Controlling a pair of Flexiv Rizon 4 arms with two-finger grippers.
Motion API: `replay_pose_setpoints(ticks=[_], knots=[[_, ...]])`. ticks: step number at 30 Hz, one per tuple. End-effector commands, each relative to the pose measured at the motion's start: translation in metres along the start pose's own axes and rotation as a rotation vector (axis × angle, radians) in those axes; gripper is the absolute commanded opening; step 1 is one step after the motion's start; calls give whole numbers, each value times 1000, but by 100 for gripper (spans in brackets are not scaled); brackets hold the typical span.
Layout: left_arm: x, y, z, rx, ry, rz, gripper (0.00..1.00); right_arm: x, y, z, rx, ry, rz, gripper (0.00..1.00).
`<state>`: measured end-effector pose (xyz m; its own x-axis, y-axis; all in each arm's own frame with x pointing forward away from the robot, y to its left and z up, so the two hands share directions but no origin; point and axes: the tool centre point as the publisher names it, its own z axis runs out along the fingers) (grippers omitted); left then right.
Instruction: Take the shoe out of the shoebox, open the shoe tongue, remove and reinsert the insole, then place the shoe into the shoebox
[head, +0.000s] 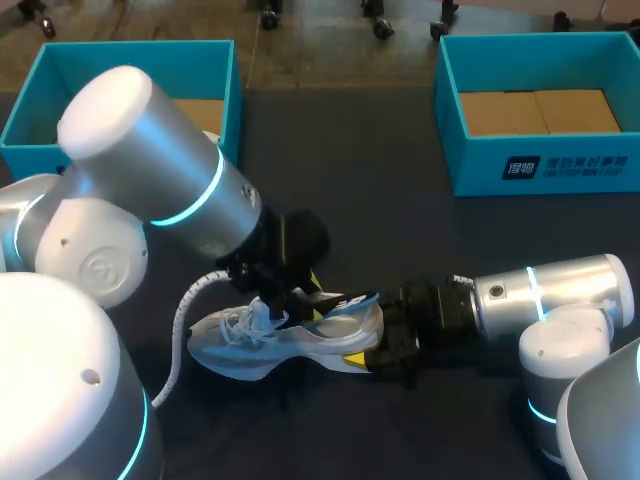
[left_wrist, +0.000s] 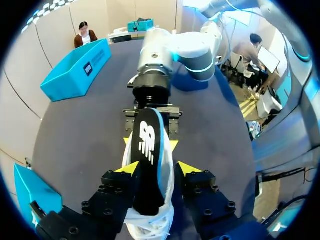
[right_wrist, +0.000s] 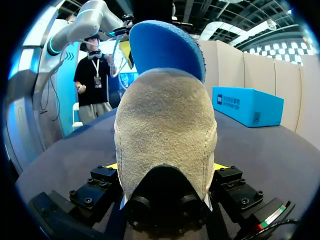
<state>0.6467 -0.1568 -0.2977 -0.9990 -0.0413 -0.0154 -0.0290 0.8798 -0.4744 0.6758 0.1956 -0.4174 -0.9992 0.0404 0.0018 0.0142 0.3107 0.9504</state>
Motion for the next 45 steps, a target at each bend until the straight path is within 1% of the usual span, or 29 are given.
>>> replay_pose_setpoints(ticks=[1,3,6,12,21,23,25,26,27,28,29,30,31,36,45], knots=[[12,-4,10,-9,-77,6,46,0,1,2,8,1,1,0],[13,-4,15,-10,-113,4,47,0,1,2,8,1,1,0],[13,-5,22,-16,-129,-3,48,0,1,2,8,1,1,0],[10,-8,31,-27,-191,-13,46,0,1,2,8,1,1,0],[2,-7,44,-60,-262,-22,46,0,1,2,8,1,1,0],[0,-8,48,-64,-285,-24,47,0,1,2,8,1,1,0],[-1,-9,52,-70,-304,-25,46,0,1,2,8,1,1,0],[-1,-9,53,-72,-313,-27,44,0,1,2,8,1,1,0],[-2,-9,54,-74,-318,-27,38,0,1,2,8,1,1,0],[-2,-9,55,-75,-333,-29,35,0,1,2,8,1,1,0],[-3,-9,56,-76,-335,-29,26,0,1,2,8,1,1,0],[-4,-9,56,-77,-336,-32,7,0,1,2,8,1,1,0],[-5,-10,57,-78,-341,-34,0,0,1,2,8,1,1,0],[-9,-10,56,-75,-351,-51,0,0,1,2,8,1,1,0],[-22,-19,46,-23,-391,-114,0,0,1,2,8,1,1,0]])
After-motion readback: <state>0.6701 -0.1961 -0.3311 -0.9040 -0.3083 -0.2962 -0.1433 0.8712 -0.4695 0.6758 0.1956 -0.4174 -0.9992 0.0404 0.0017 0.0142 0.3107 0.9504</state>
